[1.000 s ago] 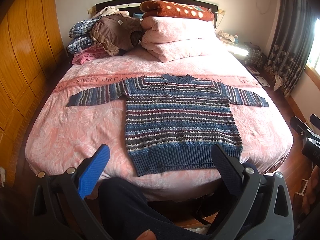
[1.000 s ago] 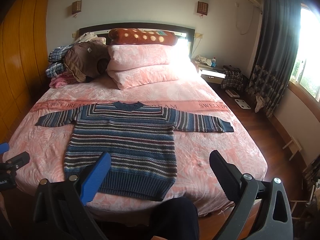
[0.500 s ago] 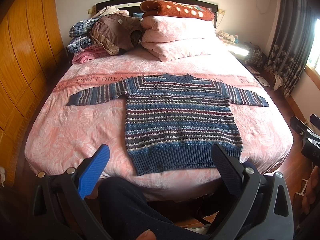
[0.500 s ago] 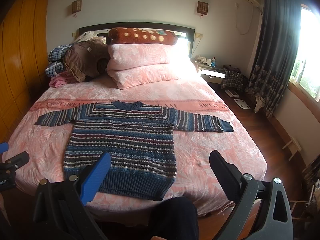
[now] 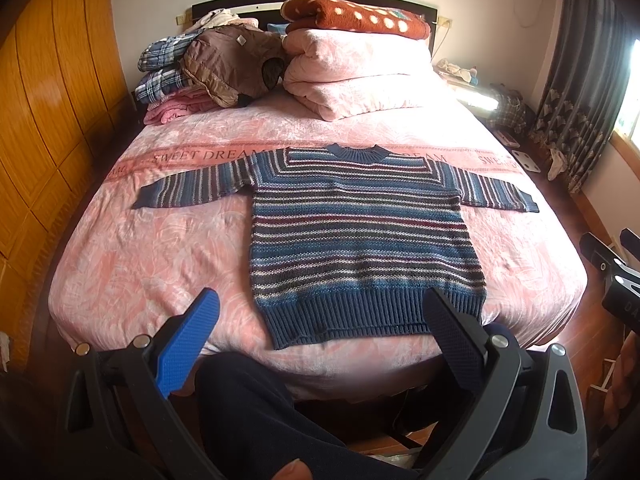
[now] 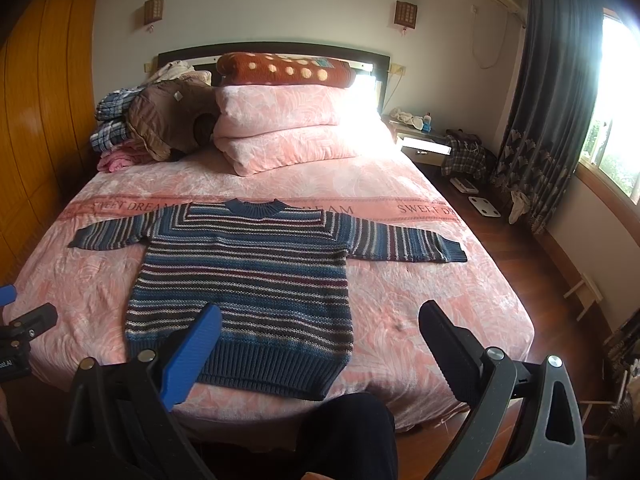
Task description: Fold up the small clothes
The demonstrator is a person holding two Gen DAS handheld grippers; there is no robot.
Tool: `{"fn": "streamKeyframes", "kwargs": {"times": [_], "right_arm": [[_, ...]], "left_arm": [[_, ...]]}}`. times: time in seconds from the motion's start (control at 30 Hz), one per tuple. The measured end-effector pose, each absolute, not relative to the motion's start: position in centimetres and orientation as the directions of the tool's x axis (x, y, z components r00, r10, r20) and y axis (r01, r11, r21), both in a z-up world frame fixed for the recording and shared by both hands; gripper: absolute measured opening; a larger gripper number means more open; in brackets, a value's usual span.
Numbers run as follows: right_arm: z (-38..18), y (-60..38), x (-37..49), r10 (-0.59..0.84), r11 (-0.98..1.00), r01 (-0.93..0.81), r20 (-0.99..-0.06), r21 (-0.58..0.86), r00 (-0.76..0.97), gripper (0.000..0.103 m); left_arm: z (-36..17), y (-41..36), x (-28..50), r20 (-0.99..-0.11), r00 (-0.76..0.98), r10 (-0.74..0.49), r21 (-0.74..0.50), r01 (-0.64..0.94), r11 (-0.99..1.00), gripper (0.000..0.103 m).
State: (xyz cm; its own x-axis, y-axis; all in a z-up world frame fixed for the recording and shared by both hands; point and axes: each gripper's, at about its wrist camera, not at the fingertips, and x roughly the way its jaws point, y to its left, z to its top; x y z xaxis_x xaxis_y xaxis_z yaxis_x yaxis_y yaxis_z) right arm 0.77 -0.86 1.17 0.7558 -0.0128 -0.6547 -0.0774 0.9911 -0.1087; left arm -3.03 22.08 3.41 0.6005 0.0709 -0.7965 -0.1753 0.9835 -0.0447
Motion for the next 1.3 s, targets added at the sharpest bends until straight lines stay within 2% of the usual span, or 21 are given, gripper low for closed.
{"fn": "streamKeyframes", "kwargs": {"times": [0.63, 0.93, 1.03, 1.13, 1.3], "right_arm": [[0.6, -0.9, 0.8, -0.011, 0.991, -0.080, -0.660, -0.108, 0.751, 0.099], [-1.9, -1.3, 2.5, -0.013, 0.987, -0.097, -0.664, -0.128, 0.747, 0.099], [-2.7, -2.1, 4.2, 0.055, 0.987, -0.143, -0.667, -0.079, 0.743, 0.099], [-4.1, -4.1, 6.2, 0.201, 0.971, -0.236, -0.657, 0.036, 0.727, 0.099], [-7.8, -7.6, 12.0, 0.204, 0.977, -0.176, -0.742, 0.118, 0.639, 0.099]], "left_arm": [[1.9, 22.1, -2.9, -0.801, 0.593, 0.083, -0.035, -0.185, 0.982, 0.100], [2.8, 22.1, -1.9, -0.789, 0.604, 0.115, -0.010, -0.200, 0.980, 0.100], [2.7, 22.0, -1.4, -0.777, 0.611, 0.151, 0.023, -0.212, 0.977, 0.100], [2.7, 21.9, -0.5, -0.765, 0.618, 0.181, 0.055, -0.217, 0.975, 0.100], [2.1, 22.2, 1.4, -0.763, 0.622, 0.174, 0.062, -0.197, 0.978, 0.100]]}}
